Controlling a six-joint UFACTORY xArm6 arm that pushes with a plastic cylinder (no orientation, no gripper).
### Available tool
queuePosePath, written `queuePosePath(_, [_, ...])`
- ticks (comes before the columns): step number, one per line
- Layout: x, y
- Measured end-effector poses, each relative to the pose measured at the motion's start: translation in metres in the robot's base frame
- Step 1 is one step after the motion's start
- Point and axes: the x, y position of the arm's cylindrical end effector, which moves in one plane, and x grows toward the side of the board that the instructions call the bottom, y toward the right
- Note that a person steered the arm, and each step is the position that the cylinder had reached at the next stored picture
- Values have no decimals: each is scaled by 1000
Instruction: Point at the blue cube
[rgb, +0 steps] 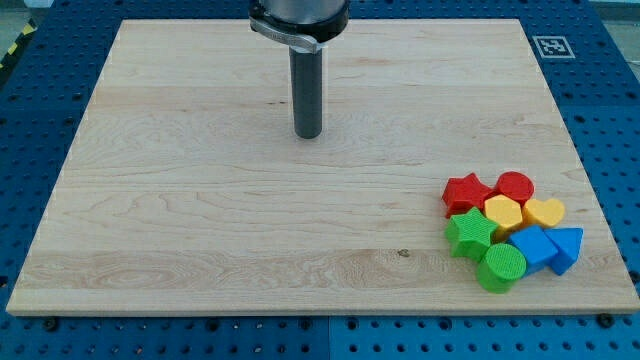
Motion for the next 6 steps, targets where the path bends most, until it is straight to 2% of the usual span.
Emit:
queuePosePath(2, [0,16])
queuePosePath(3, [0,61])
queuePosePath(5, [-2,214])
queuePosePath(6, [23,278])
